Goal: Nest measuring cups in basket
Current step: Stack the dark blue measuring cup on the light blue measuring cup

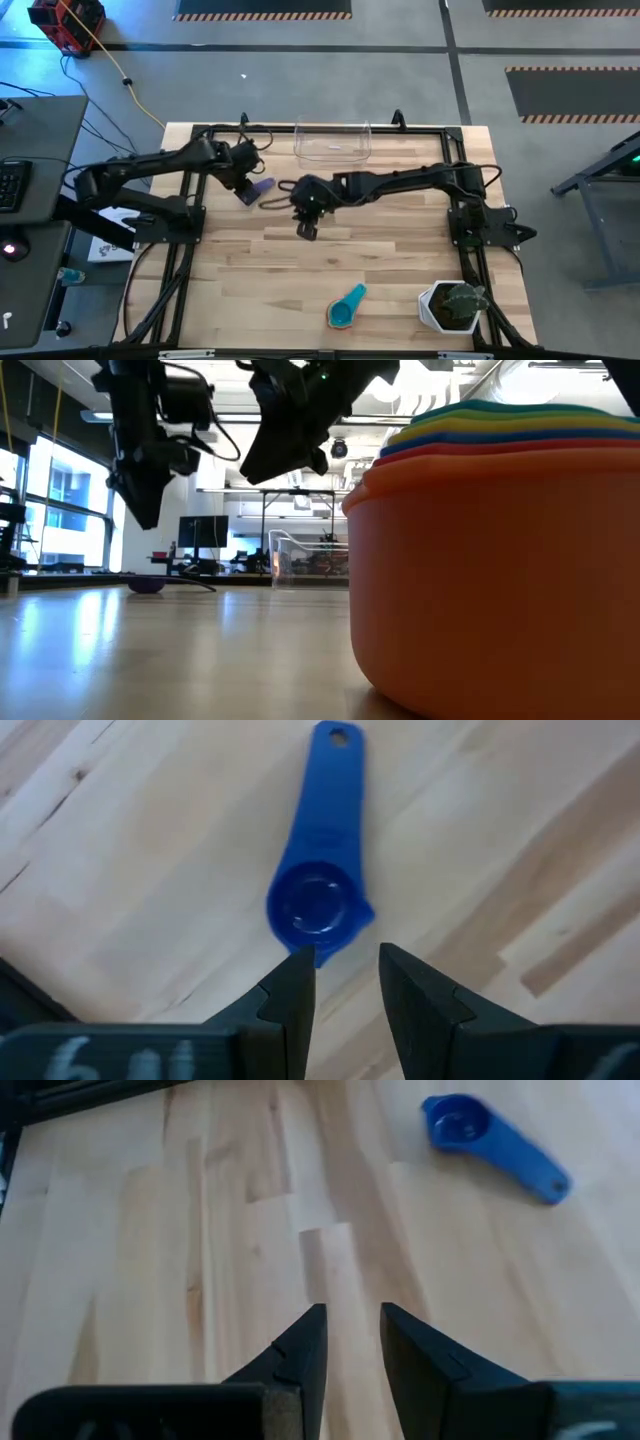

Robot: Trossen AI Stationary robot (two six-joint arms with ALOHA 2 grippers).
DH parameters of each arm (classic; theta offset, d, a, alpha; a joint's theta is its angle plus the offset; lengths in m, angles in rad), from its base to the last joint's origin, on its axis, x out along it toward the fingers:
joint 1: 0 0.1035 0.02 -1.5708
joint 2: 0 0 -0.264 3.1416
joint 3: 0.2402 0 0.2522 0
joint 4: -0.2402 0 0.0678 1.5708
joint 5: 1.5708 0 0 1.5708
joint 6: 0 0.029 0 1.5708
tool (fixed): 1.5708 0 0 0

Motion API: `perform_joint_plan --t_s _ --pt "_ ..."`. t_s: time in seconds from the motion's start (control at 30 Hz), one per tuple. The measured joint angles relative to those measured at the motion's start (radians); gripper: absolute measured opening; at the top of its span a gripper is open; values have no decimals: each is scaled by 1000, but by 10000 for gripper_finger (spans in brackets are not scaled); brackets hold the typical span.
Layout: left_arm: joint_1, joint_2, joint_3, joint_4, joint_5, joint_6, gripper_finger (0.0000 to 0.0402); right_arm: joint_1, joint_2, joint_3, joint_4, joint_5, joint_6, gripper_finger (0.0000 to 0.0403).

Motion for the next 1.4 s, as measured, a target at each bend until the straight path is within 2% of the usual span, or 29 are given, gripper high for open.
perform_joint_plan --t_s 0.2,0.6,1.23,1.4 --pt "48 89 0 0 0 42 104 -49 -8 0 -1 -41 -19 87" --pt "103 243 -1 12 -3 51 104 -91 -31 1 -5 -43 -42 87" --pt "130 367 -1 84 -2 68 103 -90 -31 1 -9 -43 -42 87" --pt "130 367 -1 83 -2 76 78 -89 -31 1 -9 -43 -41 87"
